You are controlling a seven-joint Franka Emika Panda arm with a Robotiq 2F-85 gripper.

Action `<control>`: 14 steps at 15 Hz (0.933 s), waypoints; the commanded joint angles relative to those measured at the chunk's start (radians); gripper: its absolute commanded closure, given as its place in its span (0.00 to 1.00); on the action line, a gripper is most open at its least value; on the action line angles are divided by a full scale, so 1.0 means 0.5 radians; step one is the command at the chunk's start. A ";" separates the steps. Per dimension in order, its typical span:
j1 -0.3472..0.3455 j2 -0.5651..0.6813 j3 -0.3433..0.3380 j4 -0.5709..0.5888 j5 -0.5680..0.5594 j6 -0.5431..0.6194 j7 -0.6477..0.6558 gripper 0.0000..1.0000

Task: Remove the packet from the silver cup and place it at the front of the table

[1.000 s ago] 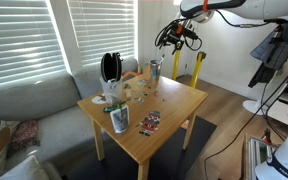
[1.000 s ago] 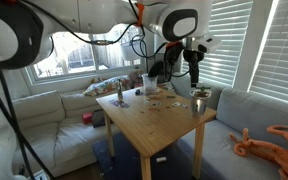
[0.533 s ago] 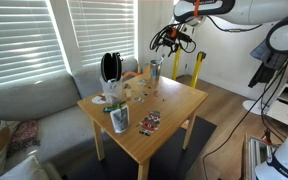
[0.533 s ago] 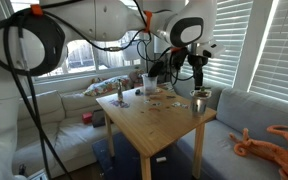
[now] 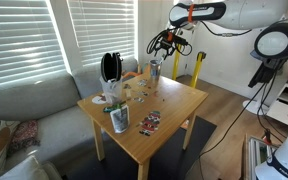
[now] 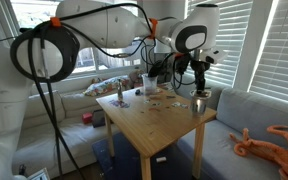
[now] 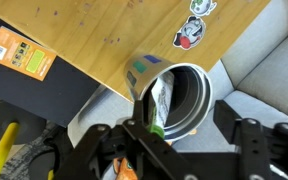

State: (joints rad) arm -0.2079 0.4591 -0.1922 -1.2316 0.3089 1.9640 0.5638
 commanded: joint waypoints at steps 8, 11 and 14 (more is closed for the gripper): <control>-0.027 0.116 0.007 0.164 0.021 -0.143 0.011 1.00; 0.012 0.010 0.001 0.150 -0.041 -0.166 -0.050 1.00; 0.071 -0.188 -0.007 0.130 -0.160 -0.186 -0.167 1.00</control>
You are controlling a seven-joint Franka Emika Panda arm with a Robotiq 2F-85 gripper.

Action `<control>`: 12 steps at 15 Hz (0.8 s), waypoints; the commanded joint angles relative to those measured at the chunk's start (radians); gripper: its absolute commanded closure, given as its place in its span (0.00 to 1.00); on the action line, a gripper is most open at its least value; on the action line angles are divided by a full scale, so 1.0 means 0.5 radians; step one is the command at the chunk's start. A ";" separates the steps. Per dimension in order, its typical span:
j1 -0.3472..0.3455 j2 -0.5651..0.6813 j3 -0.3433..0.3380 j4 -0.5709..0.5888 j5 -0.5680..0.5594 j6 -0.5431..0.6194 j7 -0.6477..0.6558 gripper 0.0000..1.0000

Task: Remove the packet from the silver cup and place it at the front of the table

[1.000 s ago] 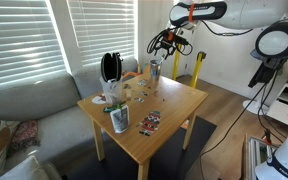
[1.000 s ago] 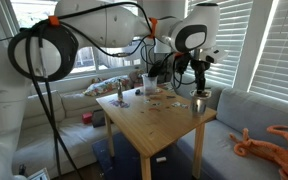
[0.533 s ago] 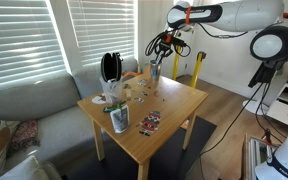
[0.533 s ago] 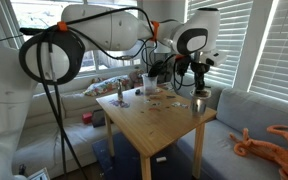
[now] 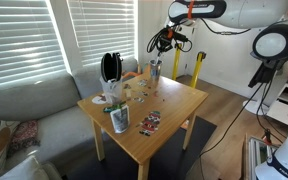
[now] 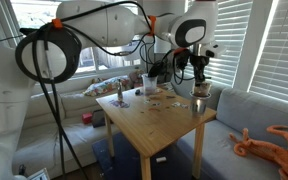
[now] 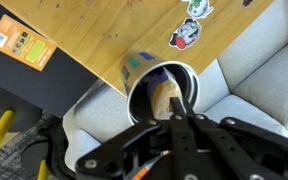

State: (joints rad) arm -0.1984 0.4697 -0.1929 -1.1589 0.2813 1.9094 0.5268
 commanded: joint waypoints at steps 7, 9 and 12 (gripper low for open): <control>0.282 -0.842 0.096 -0.473 -0.370 -0.190 -0.452 1.00; 0.336 -0.983 0.089 -0.648 -0.605 -0.137 -0.313 1.00; 0.315 -1.161 0.066 -0.947 -0.862 -0.112 -0.021 1.00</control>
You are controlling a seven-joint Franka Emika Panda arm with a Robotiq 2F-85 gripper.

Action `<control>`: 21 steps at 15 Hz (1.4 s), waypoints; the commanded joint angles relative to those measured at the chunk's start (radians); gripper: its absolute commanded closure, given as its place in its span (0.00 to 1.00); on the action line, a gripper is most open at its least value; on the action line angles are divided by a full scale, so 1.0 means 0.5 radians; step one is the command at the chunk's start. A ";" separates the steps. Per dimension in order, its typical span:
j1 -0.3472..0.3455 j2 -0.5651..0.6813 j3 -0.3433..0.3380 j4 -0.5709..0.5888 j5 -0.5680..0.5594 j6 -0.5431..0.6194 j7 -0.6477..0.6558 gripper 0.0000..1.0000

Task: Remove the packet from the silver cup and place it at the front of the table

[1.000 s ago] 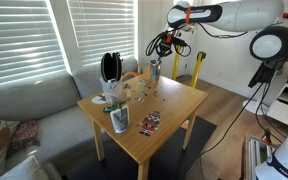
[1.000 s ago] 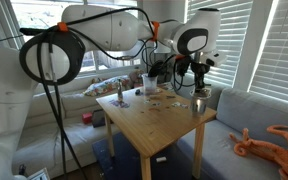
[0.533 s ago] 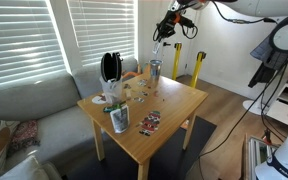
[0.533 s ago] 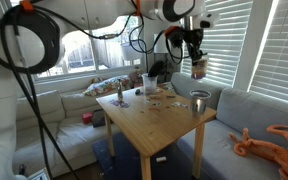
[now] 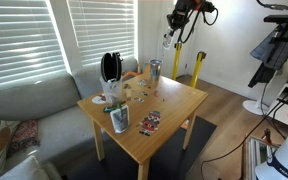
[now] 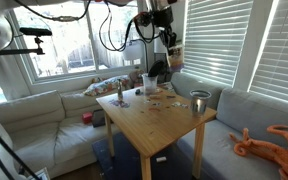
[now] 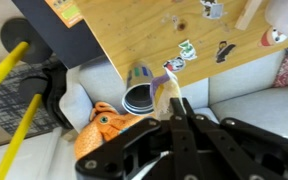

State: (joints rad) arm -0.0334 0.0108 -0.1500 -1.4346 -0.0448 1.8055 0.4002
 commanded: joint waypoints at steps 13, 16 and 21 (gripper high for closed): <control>-0.336 -0.602 -0.001 -1.339 -0.128 -0.065 0.774 0.99; -0.327 -0.611 0.042 -1.348 -0.149 -0.057 0.835 1.00; -0.299 -0.560 0.164 -1.373 -0.188 0.017 1.082 1.00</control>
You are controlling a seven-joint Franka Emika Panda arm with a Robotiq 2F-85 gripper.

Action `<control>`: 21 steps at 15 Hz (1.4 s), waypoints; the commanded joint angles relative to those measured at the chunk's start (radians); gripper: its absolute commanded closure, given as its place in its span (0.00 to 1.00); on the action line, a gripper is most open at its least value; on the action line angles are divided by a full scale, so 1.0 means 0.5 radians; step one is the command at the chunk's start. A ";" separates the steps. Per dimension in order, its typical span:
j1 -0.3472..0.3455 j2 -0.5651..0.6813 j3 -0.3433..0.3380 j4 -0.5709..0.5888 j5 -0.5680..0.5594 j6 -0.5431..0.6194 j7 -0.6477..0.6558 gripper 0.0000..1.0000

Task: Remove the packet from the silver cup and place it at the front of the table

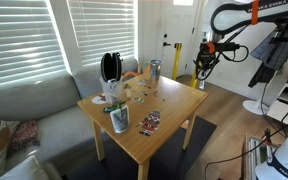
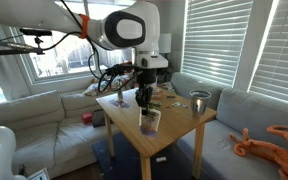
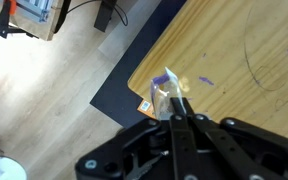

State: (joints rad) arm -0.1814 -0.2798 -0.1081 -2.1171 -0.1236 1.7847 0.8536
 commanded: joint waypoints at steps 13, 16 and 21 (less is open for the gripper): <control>-0.008 -0.037 0.072 -0.146 -0.107 0.478 0.423 1.00; -0.017 -0.044 0.050 -0.190 -0.069 0.629 0.369 1.00; -0.018 -0.052 0.012 -0.269 -0.004 0.754 0.267 0.72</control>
State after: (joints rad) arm -0.1837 -0.2693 -0.0934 -2.2067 -0.1574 2.1170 1.0295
